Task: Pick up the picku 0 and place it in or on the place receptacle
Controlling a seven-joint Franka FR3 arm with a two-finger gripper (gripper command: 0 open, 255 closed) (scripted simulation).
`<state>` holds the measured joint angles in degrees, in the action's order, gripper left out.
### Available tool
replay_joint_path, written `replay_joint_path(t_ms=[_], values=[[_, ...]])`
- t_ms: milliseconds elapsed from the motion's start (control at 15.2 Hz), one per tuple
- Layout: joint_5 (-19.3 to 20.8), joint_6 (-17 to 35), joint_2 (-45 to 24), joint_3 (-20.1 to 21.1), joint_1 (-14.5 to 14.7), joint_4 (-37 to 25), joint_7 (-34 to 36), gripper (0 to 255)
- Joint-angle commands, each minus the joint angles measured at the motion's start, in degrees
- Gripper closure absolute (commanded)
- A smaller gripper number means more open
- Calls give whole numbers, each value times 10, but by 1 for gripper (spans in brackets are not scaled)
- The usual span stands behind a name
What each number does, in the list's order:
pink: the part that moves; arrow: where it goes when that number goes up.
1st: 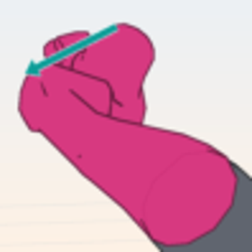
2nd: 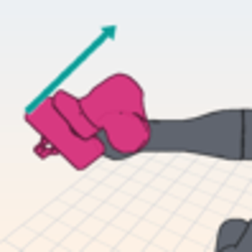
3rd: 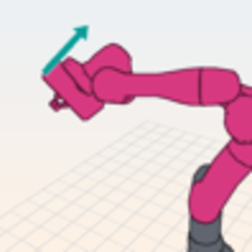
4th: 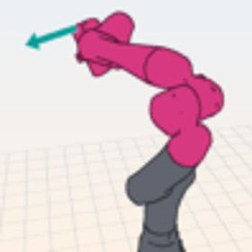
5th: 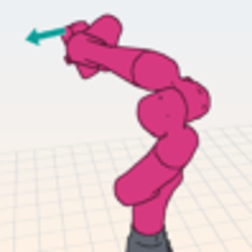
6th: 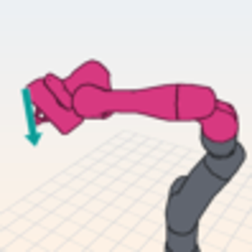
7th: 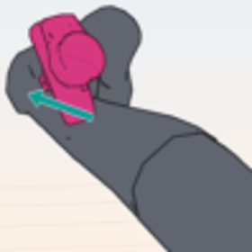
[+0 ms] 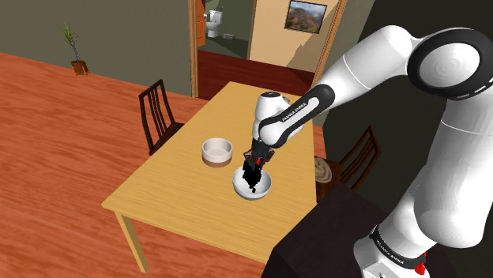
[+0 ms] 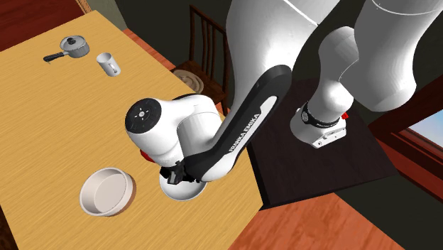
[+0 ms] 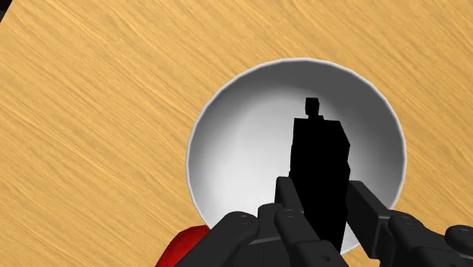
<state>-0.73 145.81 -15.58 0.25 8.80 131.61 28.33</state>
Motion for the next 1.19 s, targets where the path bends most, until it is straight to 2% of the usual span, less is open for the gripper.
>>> replay_joint_path(t_ms=[0, 462, 528, 858, 1122], values=[[0, 9, -8, 0, 1, 0, 1, 255], [0, 9, -8, 0, 1, 0, 1, 255], [0, 9, -8, 0, 1, 0, 1, 0], [0, 9, -8, 0, 1, 0, 1, 0], [1, -59, 52, 0, 0, -7, 1, 0]])
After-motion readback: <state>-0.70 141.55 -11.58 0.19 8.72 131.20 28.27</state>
